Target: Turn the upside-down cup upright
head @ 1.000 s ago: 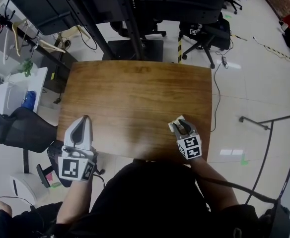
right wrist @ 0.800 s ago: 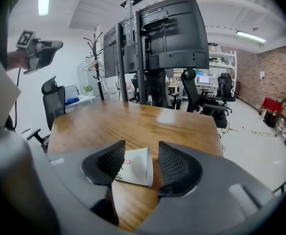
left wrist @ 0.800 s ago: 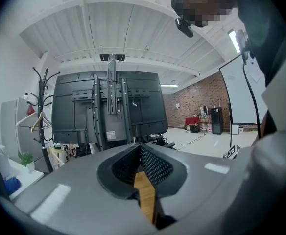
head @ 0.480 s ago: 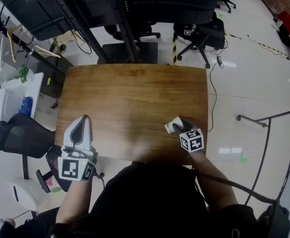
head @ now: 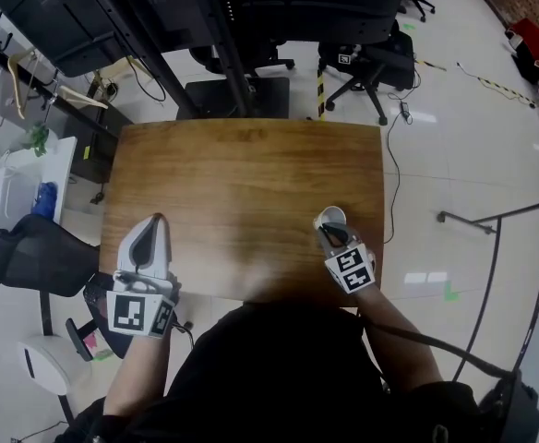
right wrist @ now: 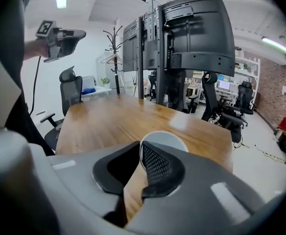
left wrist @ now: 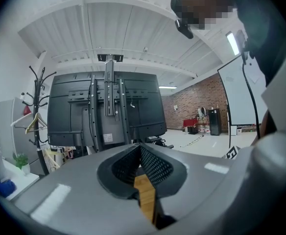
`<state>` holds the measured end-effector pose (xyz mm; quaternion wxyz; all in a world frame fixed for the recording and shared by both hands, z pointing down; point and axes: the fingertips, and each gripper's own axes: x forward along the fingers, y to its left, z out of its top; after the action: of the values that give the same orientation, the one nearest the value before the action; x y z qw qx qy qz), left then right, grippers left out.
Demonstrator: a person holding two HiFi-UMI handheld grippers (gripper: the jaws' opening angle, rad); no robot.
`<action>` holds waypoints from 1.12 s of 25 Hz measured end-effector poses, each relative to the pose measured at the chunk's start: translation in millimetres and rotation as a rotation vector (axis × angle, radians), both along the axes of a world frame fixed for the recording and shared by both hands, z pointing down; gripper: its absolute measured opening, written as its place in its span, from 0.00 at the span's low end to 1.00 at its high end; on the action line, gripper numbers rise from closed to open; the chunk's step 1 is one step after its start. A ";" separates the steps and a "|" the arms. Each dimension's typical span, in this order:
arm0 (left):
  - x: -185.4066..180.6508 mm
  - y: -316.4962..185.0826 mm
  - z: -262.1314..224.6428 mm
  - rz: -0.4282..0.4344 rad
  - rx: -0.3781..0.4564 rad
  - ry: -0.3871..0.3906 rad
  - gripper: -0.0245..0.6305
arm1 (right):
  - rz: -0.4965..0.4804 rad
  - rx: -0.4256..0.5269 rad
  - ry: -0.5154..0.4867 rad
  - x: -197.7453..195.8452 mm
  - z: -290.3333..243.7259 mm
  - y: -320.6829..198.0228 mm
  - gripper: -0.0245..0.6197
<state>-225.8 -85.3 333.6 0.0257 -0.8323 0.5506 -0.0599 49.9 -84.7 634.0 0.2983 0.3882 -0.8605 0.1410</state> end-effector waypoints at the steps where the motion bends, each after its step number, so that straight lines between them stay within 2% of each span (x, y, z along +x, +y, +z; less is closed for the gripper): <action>1: 1.3 -0.8 -0.5 0.005 0.002 0.003 0.04 | -0.014 -0.001 0.014 -1.9 0.3 0.9 0.07; 8: 1.8 -2.2 7.1 0.010 -0.024 -0.020 0.04 | -0.056 -0.060 0.091 -10.3 21.5 8.8 0.08; 10: 3.6 -2.0 9.2 0.017 -0.030 -0.020 0.04 | -0.059 -0.064 0.077 -14.5 21.1 9.0 0.08; 14: 10.2 -3.3 9.7 0.056 -0.031 0.001 0.04 | -0.074 -0.047 0.033 -25.6 8.0 8.6 0.19; 17: 12.8 -8.5 21.7 0.071 -0.064 -0.006 0.04 | -0.064 0.008 -0.001 -26.5 -10.8 9.4 0.19; 19: 24.7 -14.2 30.5 0.100 -0.078 0.004 0.04 | -0.020 0.103 -0.039 -20.2 -34.1 6.1 0.16; 22: 49.4 -25.5 32.9 0.167 -0.063 0.027 0.04 | 0.125 0.239 -0.109 -1.9 -72.9 -6.7 0.04; 25: 79.8 -43.3 31.3 0.245 -0.040 0.058 0.04 | 0.277 0.288 -0.174 23.9 -107.5 -22.5 0.04; 28: 110.3 -44.5 37.9 0.314 -0.030 0.076 0.04 | 0.383 0.292 -0.215 42.6 -122.4 -30.6 0.04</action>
<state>-115.6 -129.8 371.5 0.0017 -0.9100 0.4135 -0.0317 92.5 -115.3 511.6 0.1137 0.5659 -0.8092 0.1095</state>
